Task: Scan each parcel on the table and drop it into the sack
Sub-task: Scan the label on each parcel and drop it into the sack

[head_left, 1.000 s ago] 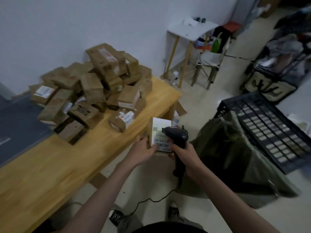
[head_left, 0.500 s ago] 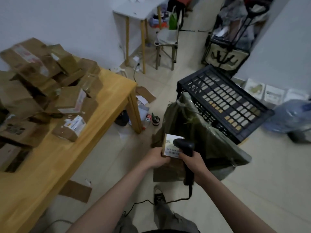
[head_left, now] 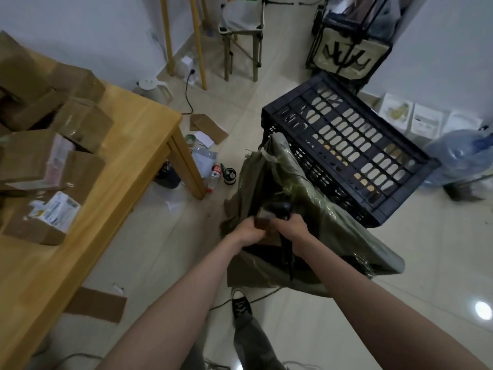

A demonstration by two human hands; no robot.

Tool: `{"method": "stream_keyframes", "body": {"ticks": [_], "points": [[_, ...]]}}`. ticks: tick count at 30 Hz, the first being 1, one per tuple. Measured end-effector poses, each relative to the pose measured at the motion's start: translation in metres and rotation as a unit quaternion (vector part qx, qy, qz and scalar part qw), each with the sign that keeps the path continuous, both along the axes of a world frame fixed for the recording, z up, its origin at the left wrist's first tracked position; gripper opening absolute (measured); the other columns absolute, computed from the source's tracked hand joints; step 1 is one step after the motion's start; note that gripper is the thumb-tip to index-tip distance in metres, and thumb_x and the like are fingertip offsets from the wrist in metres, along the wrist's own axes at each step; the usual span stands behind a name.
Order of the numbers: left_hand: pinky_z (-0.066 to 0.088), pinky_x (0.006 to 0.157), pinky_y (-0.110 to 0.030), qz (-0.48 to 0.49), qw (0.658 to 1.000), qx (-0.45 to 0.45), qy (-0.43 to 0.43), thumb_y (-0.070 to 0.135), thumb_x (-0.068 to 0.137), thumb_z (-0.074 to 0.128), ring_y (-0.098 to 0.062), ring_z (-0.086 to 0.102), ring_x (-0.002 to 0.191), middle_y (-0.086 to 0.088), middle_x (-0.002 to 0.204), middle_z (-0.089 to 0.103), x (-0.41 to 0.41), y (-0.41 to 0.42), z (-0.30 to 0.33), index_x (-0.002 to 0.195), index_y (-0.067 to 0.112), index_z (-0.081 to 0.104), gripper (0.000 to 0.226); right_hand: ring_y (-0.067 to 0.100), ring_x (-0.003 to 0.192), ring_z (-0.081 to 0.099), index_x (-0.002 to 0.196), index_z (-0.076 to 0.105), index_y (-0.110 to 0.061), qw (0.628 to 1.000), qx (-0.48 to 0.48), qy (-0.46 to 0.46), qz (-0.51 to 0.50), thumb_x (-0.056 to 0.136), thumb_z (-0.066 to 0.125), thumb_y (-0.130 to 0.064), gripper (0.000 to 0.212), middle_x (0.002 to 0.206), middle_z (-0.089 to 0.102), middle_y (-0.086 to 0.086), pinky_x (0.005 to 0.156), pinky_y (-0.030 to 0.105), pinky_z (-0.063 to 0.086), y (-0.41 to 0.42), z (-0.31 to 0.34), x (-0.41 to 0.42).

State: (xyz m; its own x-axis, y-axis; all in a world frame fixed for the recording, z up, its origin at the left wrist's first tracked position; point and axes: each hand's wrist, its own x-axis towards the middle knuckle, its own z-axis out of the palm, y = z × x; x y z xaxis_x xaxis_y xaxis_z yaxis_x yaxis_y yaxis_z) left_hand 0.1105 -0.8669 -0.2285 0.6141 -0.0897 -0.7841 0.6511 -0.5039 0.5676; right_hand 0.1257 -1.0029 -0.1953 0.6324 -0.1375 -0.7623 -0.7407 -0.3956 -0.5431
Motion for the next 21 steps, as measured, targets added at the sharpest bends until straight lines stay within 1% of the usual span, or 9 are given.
{"method": "stream_keyframes", "body": {"ticks": [2,3,5,9,11,13,15,18,21], "points": [[0.047,0.103,-0.037,0.000,1.000,0.004,-0.021,0.024,0.085,0.069,-0.024,0.057,0.120,-0.005,0.131,0.060,0.009,0.005,-0.015,0.142,0.019,0.047,0.062,0.026,0.101,0.065,0.115,0.067,-0.010,1.000,0.011,-0.017,0.013,0.088,0.071,-0.020,0.029,0.110,0.070,0.011,0.081,0.034,0.055,0.008,-0.007,0.007],[0.046,0.103,-0.037,-0.005,0.999,0.014,-0.031,0.022,0.084,0.070,-0.024,0.055,0.122,-0.005,0.134,0.058,0.011,0.008,-0.016,0.145,0.019,0.043,0.067,0.026,0.103,0.066,0.114,0.067,-0.013,0.999,0.014,-0.023,0.017,0.087,0.071,-0.020,0.028,0.110,0.070,0.010,0.087,0.037,0.056,0.012,-0.009,0.008],[0.046,0.101,-0.037,-0.013,0.998,0.034,-0.047,0.019,0.084,0.072,-0.025,0.056,0.120,-0.007,0.131,0.060,0.009,0.014,-0.013,0.141,0.017,0.047,0.063,0.028,0.107,0.065,0.114,0.067,-0.016,0.999,0.020,-0.018,0.019,0.087,0.072,-0.020,0.028,0.112,0.070,0.010,0.097,0.045,0.055,0.016,-0.010,0.007],[0.051,0.094,-0.037,-0.065,0.992,0.099,-0.051,0.023,0.074,0.078,-0.028,0.059,0.115,-0.010,0.124,0.062,-0.001,0.037,-0.009,0.130,0.016,0.056,0.061,0.029,0.107,0.063,0.113,0.068,-0.017,1.000,0.024,0.000,0.017,0.086,0.071,-0.021,0.027,0.112,0.068,0.008,0.101,0.050,0.052,0.022,0.000,0.002],[0.051,0.092,-0.034,-0.068,0.989,0.117,-0.051,0.023,0.073,0.079,-0.028,0.058,0.118,-0.008,0.129,0.058,-0.005,0.053,0.000,0.134,0.017,0.054,0.066,0.027,0.103,0.062,0.115,0.067,-0.016,0.999,0.029,0.003,0.025,0.088,0.070,-0.020,0.027,0.112,0.067,0.008,0.098,0.050,0.054,0.030,0.013,0.003],[0.045,0.096,-0.032,-0.069,0.987,0.137,-0.058,0.020,0.077,0.079,-0.027,0.050,0.127,-0.006,0.141,0.049,-0.010,0.068,0.024,0.144,0.016,0.045,0.075,0.025,0.092,0.061,0.119,0.064,-0.013,0.998,0.037,0.001,0.041,0.092,0.068,-0.017,0.027,0.112,0.065,0.010,0.086,0.044,0.058,0.041,0.028,0.004],[0.041,0.099,-0.030,-0.067,0.982,0.162,-0.069,0.019,0.081,0.076,-0.027,0.045,0.133,-0.007,0.146,0.043,-0.017,0.090,0.043,0.146,0.014,0.042,0.073,0.023,0.085,0.059,0.120,0.061,-0.012,0.997,0.048,0.000,0.058,0.093,0.066,-0.015,0.028,0.108,0.062,0.011,0.078,0.043,0.058,0.056,0.043,0.005],[0.039,0.107,-0.034,-0.054,0.974,0.197,-0.097,0.021,0.085,0.072,-0.026,0.042,0.137,-0.009,0.151,0.040,-0.033,0.125,0.070,0.149,0.016,0.039,0.072,0.028,0.092,0.061,0.121,0.057,-0.010,0.994,0.052,-0.011,0.100,0.092,0.068,-0.014,0.031,0.103,0.061,0.012,0.081,0.045,0.061,0.088,0.065,0.003],[0.040,0.107,-0.033,-0.034,0.966,0.226,-0.118,0.023,0.089,0.069,-0.023,0.044,0.136,-0.005,0.152,0.041,-0.055,0.165,0.104,0.149,0.017,0.040,0.067,0.032,0.096,0.065,0.117,0.060,-0.009,0.986,0.065,-0.025,0.149,0.089,0.070,-0.011,0.030,0.105,0.064,0.015,0.076,0.044,0.062,0.127,0.087,-0.004]]}}
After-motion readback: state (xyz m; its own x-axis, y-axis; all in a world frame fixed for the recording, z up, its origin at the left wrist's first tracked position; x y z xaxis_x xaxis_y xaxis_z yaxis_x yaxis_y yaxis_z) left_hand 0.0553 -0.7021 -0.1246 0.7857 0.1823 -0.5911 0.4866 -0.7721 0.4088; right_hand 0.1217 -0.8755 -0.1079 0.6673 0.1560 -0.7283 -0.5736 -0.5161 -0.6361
